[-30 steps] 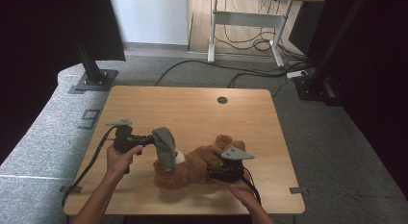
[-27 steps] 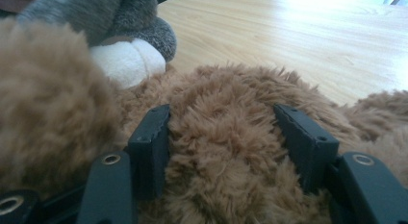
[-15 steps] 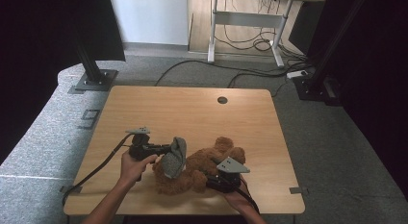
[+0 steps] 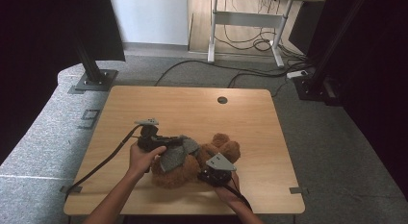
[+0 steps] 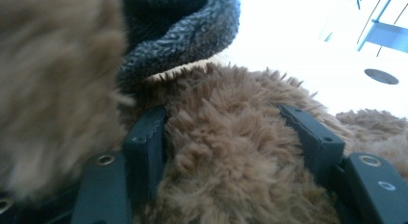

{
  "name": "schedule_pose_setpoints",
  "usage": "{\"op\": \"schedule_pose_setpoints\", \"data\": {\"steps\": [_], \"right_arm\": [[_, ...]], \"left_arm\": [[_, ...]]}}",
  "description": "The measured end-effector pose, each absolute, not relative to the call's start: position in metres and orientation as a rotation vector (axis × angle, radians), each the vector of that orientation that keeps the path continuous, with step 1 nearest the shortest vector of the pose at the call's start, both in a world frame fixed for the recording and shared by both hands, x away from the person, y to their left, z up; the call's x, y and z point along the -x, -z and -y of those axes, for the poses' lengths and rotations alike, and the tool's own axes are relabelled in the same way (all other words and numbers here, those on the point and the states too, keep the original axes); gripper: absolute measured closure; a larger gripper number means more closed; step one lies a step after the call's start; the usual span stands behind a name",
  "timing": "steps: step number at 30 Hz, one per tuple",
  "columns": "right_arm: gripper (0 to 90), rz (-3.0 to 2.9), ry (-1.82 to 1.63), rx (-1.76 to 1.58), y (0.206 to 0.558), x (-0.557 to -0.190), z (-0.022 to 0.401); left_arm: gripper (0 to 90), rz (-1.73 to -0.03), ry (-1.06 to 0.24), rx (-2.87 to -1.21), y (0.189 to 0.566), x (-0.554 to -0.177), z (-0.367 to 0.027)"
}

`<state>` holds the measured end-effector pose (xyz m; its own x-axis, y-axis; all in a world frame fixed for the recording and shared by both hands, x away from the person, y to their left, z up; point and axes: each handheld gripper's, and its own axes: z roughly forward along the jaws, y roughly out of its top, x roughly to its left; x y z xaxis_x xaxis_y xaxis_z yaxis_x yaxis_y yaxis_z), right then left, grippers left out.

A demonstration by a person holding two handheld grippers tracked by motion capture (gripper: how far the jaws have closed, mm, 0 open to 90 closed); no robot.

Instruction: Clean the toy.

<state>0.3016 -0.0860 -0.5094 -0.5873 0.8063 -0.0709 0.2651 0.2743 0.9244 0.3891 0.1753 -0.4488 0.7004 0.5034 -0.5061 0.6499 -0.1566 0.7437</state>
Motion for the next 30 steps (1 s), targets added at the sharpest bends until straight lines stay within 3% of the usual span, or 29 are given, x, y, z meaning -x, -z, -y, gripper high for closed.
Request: {"op": "schedule_pose_setpoints", "data": {"steps": [10, 17, 30], "right_arm": [[37.4, -1.972, -1.376, -1.0, 0.509, -0.332, 0.071], [37.5, -1.976, -1.393, -0.981, 0.511, -0.33, 0.074], [37.8, -1.972, -1.394, -0.951, 0.512, -0.315, 0.08]], "left_arm": [[82.1, -0.978, 0.147, -1.803, 0.454, -0.408, -0.175], [82.4, -0.965, 0.111, -1.901, 0.46, -0.409, -0.153], [82.6, -1.007, 0.085, -1.897, 0.465, -0.4, -0.178]]}}
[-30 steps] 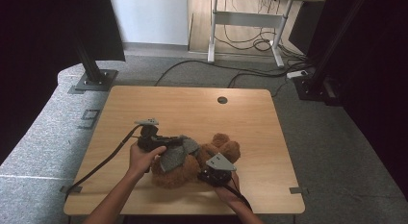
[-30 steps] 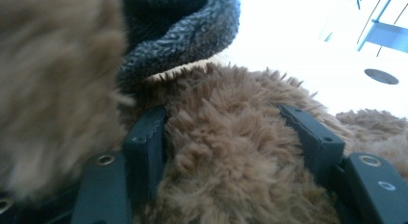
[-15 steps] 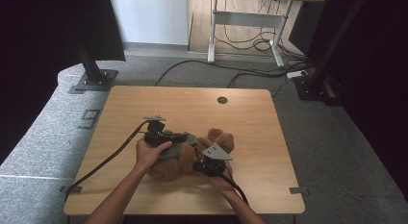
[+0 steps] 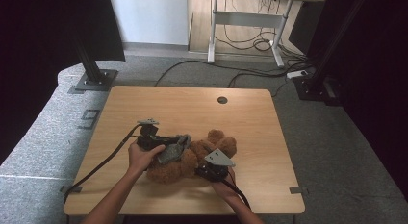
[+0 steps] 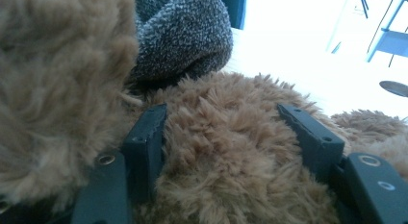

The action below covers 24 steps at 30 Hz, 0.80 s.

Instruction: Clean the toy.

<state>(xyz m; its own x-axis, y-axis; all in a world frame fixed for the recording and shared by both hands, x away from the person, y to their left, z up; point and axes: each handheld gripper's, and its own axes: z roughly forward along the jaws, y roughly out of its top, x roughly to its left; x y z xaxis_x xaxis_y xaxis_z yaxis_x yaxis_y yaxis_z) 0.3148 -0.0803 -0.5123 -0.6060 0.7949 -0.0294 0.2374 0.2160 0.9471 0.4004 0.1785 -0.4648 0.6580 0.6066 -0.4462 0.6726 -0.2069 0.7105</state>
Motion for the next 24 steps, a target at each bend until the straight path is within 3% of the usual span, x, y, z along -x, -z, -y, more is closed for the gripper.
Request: {"op": "schedule_pose_setpoints", "data": {"steps": [8, 12, 18, 24], "right_arm": [[37.8, -1.954, -1.405, -0.957, 0.513, -0.312, 0.084], [37.8, -1.947, -1.419, -0.96, 0.514, -0.311, 0.084], [38.9, -1.945, -1.427, -0.953, 0.515, -0.307, 0.083], [38.8, -1.946, -1.445, -0.96, 0.516, -0.308, 0.085]], "left_arm": [[82.7, -1.022, 0.024, -1.894, 0.456, -0.401, -0.19], [82.7, -0.987, 0.068, -1.87, 0.454, -0.4, -0.189], [82.6, -0.869, 0.17, -1.875, 0.442, -0.4, -0.15], [82.5, -0.853, 0.168, -1.932, 0.443, -0.405, -0.117]]}}
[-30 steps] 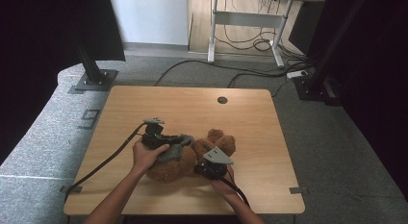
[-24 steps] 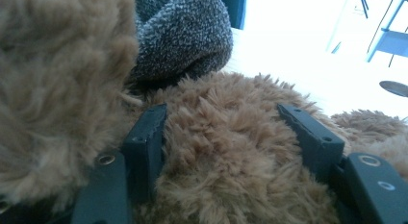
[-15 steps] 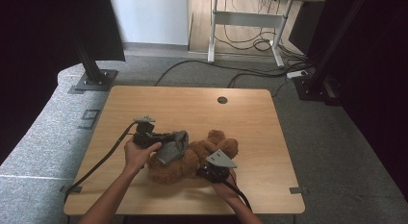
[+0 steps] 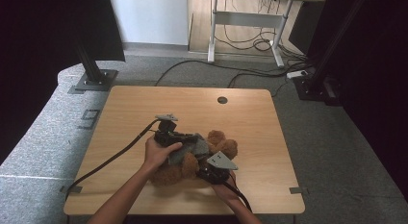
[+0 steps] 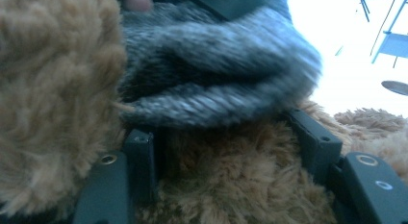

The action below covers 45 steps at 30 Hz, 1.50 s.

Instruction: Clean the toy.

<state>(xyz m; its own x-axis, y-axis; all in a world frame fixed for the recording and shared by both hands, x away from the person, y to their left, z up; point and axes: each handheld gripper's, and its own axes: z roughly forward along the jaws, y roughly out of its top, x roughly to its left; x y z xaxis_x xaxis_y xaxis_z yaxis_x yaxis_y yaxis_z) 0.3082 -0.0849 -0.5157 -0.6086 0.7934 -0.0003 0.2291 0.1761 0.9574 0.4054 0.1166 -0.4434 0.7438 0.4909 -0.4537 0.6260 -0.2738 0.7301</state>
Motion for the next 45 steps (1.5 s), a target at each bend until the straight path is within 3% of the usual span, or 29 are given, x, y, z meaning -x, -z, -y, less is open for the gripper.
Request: {"op": "schedule_pose_setpoints", "data": {"steps": [8, 29, 36, 45], "right_arm": [[38.8, -1.955, -1.43, -0.956, 0.515, -0.308, 0.085], [38.7, -1.913, -1.38, -0.948, 0.517, -0.308, 0.083], [38.6, -1.892, -1.377, -0.971, 0.517, -0.311, 0.082], [38.3, -1.859, -1.389, -1.027, 0.516, -0.317, 0.088]], "left_arm": [[82.9, -0.91, 0.069, -2.004, 0.45, -0.405, -0.132], [82.3, -0.96, 0.058, -1.779, 0.453, -0.353, -0.257], [82.3, -1.021, 0.055, -1.759, 0.466, -0.35, -0.281], [82.3, -1.03, 0.018, -1.699, 0.456, -0.347, -0.304]]}}
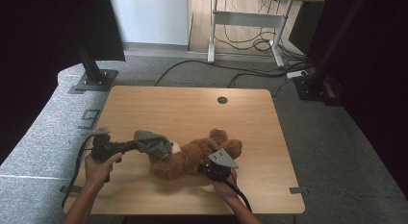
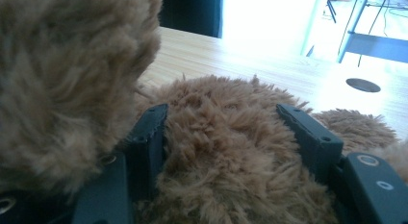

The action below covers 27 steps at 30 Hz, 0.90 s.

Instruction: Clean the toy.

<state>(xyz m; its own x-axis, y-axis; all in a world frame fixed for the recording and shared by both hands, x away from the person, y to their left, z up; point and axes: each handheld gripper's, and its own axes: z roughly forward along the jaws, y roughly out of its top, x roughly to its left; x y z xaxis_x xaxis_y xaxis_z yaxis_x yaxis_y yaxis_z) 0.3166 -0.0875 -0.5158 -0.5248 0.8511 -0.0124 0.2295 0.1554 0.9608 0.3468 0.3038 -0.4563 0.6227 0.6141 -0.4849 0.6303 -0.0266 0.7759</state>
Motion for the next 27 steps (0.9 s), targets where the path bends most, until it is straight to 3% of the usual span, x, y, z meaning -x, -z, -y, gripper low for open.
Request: {"op": "schedule_pose_setpoints", "data": {"steps": [27], "right_arm": [[37.9, -1.785, -1.383, -1.1, 0.515, -0.332, 0.102]], "left_arm": [[81.9, -1.123, 0.018, -1.723, 0.471, -0.321, -0.348]]}}
